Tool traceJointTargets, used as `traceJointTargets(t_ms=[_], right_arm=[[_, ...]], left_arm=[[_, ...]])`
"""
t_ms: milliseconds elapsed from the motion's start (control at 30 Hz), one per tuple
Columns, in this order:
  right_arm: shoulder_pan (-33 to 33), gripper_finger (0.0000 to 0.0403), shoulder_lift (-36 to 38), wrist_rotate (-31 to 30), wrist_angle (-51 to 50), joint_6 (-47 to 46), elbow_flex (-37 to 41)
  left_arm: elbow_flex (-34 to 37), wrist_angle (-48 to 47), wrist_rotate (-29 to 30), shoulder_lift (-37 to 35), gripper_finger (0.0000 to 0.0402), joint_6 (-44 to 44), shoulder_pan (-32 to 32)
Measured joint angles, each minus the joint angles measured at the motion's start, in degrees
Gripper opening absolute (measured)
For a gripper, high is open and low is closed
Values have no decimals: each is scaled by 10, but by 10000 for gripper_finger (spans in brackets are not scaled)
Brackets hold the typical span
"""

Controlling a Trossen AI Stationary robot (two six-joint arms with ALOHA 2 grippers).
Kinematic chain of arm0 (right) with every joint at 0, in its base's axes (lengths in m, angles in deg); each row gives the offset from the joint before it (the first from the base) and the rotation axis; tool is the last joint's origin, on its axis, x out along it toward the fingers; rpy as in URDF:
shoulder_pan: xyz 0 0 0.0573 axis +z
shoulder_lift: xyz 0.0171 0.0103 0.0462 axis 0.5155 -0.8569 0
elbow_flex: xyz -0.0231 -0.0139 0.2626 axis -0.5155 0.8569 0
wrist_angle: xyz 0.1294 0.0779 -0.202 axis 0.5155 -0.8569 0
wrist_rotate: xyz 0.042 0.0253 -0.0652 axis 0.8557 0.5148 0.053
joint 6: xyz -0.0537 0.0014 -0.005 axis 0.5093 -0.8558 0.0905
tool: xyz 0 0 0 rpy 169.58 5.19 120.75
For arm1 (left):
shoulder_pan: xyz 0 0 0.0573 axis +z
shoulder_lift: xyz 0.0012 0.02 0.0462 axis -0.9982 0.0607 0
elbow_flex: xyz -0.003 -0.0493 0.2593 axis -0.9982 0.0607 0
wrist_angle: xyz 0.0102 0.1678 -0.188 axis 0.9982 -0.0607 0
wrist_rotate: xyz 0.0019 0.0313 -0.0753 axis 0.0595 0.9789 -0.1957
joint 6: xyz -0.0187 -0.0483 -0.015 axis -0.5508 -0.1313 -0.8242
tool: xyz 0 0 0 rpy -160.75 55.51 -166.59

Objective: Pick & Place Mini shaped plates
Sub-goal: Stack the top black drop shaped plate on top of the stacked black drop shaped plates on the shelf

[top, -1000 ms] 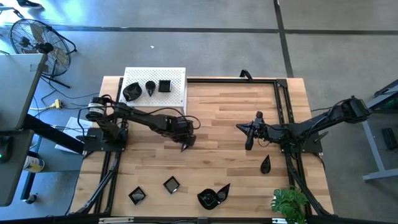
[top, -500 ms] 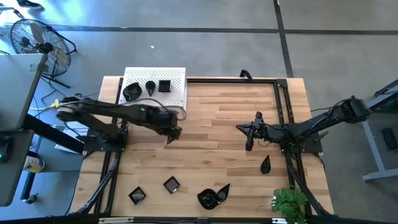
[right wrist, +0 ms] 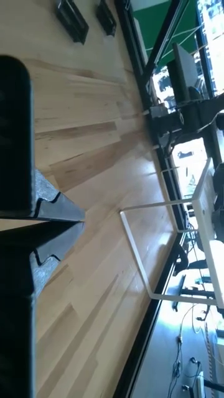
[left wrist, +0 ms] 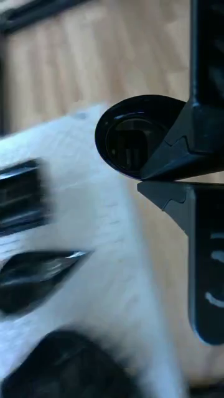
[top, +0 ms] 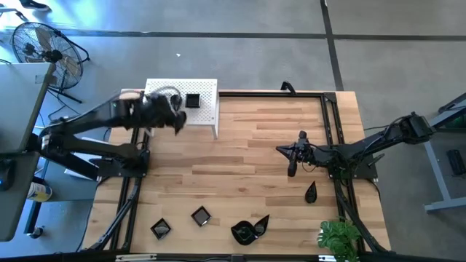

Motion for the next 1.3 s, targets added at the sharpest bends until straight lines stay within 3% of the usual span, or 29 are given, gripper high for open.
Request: traceJointTargets(t_ms=[100,267,433,567,700,1300], right_arm=[[0,0,0,0,0,0,0],[0,0,0,0,4,0,0],[0,0,0,5,5,-2,0],[0,0,0,16,4,-2,0],[0,0,0,17,4,-2,0],[0,0,0,21,4,-11,0]], left_arm=[[-45,-24,-5,4,1,64,69],[-94,-32,-77,47,1,127,197],[-101,-33,-158,98,1,169,305],[-101,-36,-181,132,1,190,361],[-100,-35,-181,154,1,195,385],[-100,-26,-174,222,1,140,385]])
